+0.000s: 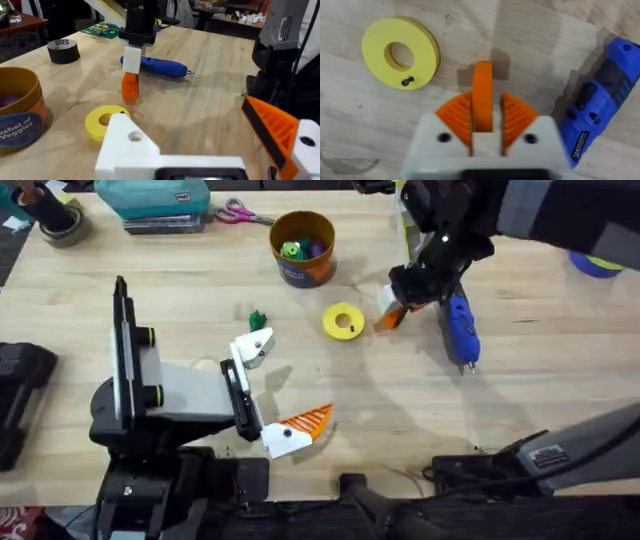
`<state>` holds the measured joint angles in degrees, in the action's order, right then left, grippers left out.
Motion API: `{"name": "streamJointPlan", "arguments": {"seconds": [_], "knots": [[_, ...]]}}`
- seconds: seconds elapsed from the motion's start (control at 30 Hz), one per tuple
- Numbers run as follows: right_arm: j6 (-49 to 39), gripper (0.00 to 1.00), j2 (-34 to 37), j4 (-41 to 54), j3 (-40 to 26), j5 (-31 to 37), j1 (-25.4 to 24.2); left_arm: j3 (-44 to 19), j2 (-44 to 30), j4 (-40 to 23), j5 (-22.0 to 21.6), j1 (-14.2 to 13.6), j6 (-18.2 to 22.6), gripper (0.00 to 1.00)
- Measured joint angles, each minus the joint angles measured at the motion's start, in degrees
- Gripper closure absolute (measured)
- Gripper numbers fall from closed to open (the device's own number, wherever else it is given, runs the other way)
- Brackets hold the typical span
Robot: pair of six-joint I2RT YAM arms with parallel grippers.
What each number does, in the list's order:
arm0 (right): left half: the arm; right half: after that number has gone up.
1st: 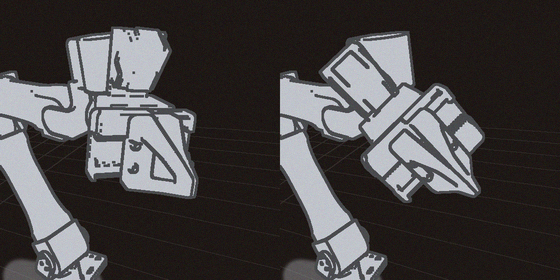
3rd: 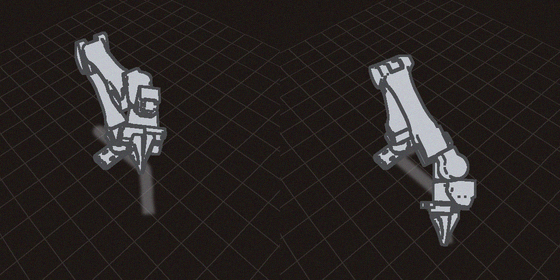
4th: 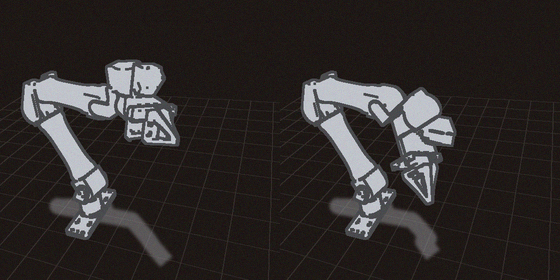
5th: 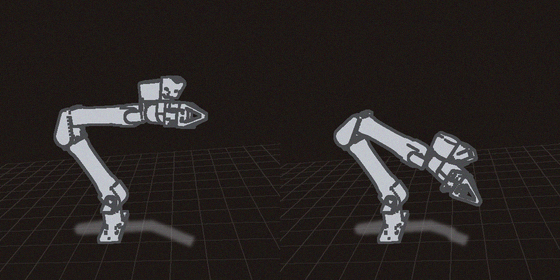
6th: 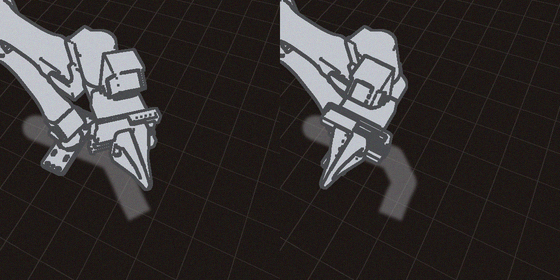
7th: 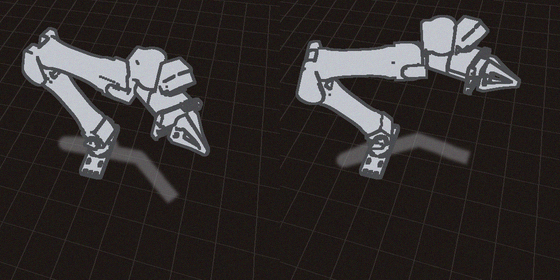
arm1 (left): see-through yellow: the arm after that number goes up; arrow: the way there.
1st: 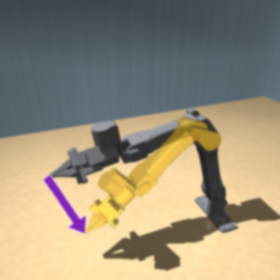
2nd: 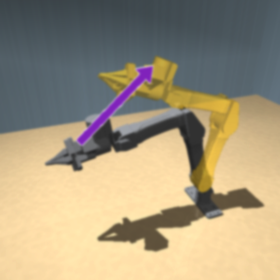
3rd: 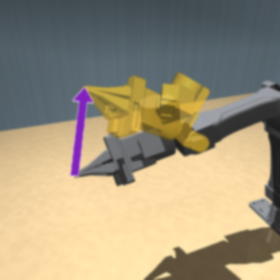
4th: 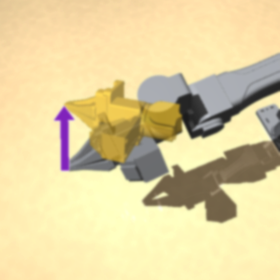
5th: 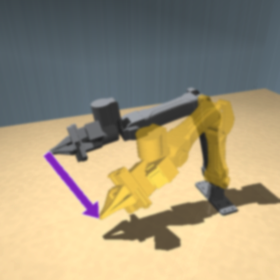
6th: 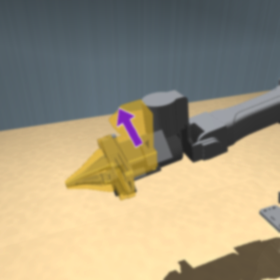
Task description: Pick up the gripper from the table and insert it into the empty holder that is missing its gripper. Then pick up a screw, insert it into the mounting hole, and use the screwdriver to tighten it. Finally, clean up the table by picking up the vegetable and placing it into the bucket.
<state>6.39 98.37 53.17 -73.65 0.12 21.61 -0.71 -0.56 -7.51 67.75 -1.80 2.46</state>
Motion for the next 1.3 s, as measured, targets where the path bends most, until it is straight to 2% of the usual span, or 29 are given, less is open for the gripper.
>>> {"name": "streamJointPlan", "arguments": {"seconds": [0.1, 0.13, 0.37, 0.5, 0.77, 0.9, 1.17, 1.3], "knots": [[0.3, 0.953, 0.0, -0.2, 0.0, 0.0, 0.0, 0.0, 0.0, 0.0, 0.0, 0.0, 0.0, 0.015], [0.3, 0.984, 0.0, -0.3, 0.0, 0.0, 0.0, 0.0, 0.0, 0.0, 0.0, 0.0, 0.0, 0.015], [0.3, 0.991, 0.0, 0.0, 0.0, 0.0, 0.0, 0.0, 0.0, 0.0, 0.0, 0.0, 0.0, 0.015], [0.3, 0.992, -0.1, 4.1, -1.4, 0.0, 0.0, 0.0, 0.0, 0.0, 0.0, 0.0, 0.0, 0.015], [0.3, 0.992, -0.7, 14.7, -15.4, -0.1, 0.0, 0.0, 0.0, 0.0, 0.0, 0.0, 0.0, 0.016], [0.7, 0.992, -3.5, 16.5, -19.0, -0.5, 0.0, 0.0, 0.0, 0.0, 0.0, 0.0, 0.0, 0.015], [0.9, 0.992, -10.9, 16.5, -19.3, -7.7, -0.9, 0.0, 0.0, 0.0, 0.0, 0.0, 0.0, 0.015], [0.9, 0.992, -13.5, 12.0, -18.8, -14.2, -2.8, 0.0, 0.0, 0.0, 0.0, 0.0, 0.0, 0.015]]}}
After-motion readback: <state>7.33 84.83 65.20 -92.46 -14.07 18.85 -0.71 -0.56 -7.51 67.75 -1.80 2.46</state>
